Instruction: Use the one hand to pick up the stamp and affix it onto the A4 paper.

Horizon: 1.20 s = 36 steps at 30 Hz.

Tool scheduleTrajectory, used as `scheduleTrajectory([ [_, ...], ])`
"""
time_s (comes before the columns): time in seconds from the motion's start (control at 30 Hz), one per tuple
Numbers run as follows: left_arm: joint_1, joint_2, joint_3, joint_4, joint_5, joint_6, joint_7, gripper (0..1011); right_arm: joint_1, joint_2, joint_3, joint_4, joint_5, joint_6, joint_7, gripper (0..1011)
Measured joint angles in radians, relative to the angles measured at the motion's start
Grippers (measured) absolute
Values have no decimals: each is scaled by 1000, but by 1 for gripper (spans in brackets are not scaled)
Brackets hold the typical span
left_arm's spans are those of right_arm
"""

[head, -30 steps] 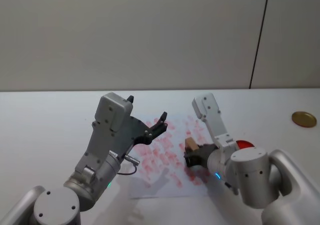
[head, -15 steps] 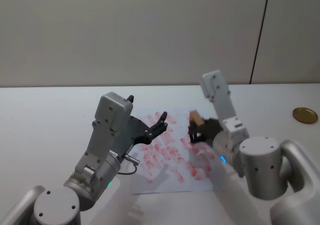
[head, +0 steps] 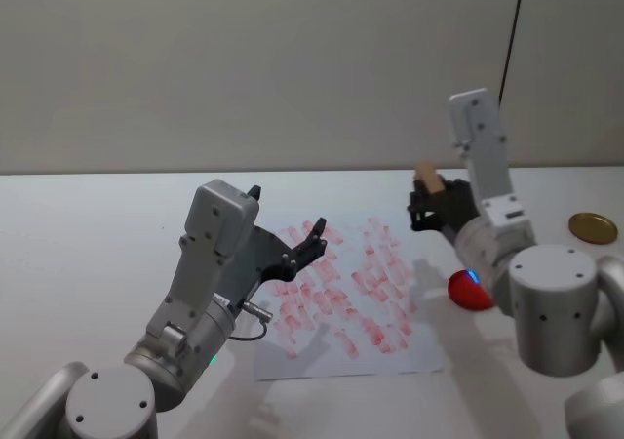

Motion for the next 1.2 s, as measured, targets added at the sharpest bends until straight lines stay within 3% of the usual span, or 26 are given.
scheduleTrajectory([
  [0.5,0,0,0,0,0,0,0,993,-38,34,48,-21,45,36,-38,220],
  [1.2,0,0,0,0,0,0,0,993,-49,41,78,113,98,59,-16,220],
])
